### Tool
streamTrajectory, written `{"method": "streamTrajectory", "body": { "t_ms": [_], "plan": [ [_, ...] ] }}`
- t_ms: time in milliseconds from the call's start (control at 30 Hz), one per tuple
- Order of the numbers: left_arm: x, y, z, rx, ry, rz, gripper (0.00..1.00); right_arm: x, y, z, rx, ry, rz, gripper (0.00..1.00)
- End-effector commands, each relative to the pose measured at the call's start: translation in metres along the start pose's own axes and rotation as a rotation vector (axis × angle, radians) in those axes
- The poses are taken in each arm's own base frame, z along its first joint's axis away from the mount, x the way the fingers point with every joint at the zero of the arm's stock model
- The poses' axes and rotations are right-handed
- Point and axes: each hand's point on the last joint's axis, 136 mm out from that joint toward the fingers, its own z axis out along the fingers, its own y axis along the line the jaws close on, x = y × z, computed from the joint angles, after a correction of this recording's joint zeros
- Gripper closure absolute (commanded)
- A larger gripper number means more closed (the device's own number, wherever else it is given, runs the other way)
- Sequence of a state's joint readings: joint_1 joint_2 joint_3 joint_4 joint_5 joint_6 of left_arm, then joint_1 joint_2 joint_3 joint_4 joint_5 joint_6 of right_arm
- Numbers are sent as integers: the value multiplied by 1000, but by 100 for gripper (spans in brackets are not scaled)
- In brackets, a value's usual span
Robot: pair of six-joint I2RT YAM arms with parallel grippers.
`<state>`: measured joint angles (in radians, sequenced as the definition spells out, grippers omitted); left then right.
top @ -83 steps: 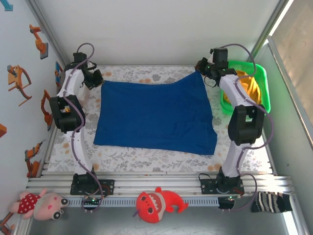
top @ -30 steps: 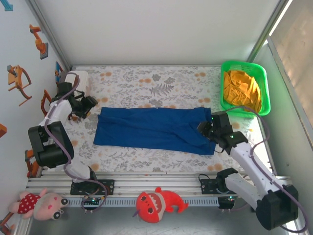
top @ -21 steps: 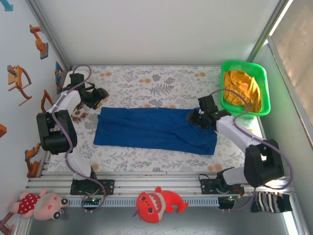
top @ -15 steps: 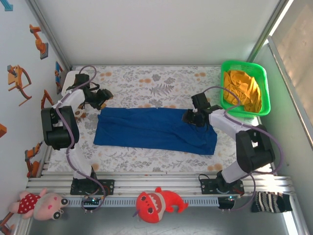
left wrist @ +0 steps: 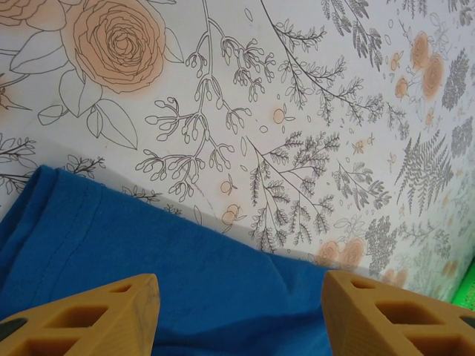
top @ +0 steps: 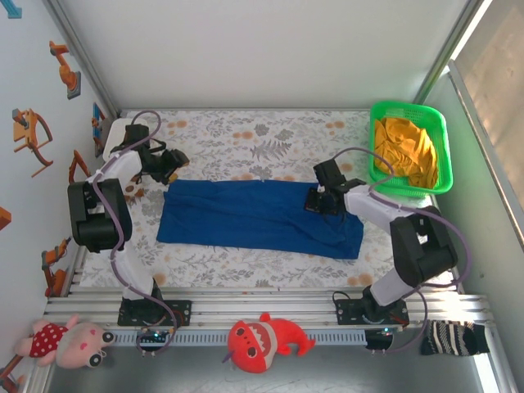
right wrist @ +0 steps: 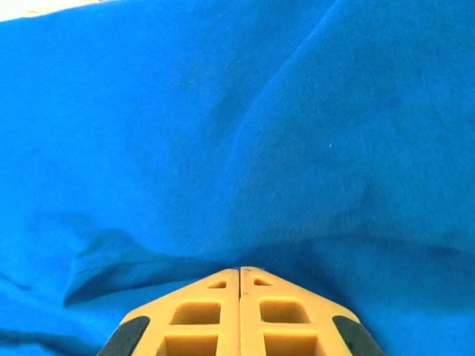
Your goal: Fold the inside-out t-shirt
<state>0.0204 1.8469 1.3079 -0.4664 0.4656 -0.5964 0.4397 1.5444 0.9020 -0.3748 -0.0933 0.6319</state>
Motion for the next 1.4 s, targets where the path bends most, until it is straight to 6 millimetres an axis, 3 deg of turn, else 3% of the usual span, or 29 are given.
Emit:
{"method": "streamTrajectory", "body": {
  "t_ms": [0, 133, 400, 433, 467, 533, 633, 800, 933, 1067, 1200, 1300, 1333, 1367],
  "plan": [
    [4, -9, -15, 33, -14, 9, 42, 5, 12, -26, -29, -47, -4, 100],
    [10, -8, -18, 36, -14, 13, 42, 27, 22, -34, -39, -53, -4, 100],
    [17, -3, -17, 29, -6, 11, 42, 98, 66, -25, -74, 1, -45, 100],
    [17, -3, -18, 28, -5, 11, 42, 108, 74, -26, -86, 20, -59, 96],
    [17, -2, -17, 26, -3, 10, 42, 117, 82, -28, -98, 35, -88, 82],
    [17, -4, -19, 28, -3, 15, 42, 121, 83, -38, -78, 23, -128, 68],
    [16, -5, -22, 30, -8, 19, 42, 104, 56, -58, 10, -73, -124, 58],
    [17, -6, -22, 34, -4, 22, 42, 77, 0, -71, 151, -129, -53, 57],
    [19, -6, -22, 36, 0, 16, 42, 68, -46, -65, 256, -114, 19, 49],
    [19, -6, -23, 37, 1, 20, 42, 68, -62, -50, 274, -65, 41, 48],
    [20, -6, -24, 32, 2, 21, 42, 72, -68, -31, 306, -13, 34, 53],
    [21, 0, -26, 15, 0, 21, 42, 75, -67, -24, 290, 4, 35, 92],
    [21, 3, -28, 5, -2, 18, 42, 76, -65, -25, 274, 2, 38, 100],
    [21, 6, -30, -4, -5, 16, 42, 77, -64, -27, 258, -4, 45, 100]
  ]
}}
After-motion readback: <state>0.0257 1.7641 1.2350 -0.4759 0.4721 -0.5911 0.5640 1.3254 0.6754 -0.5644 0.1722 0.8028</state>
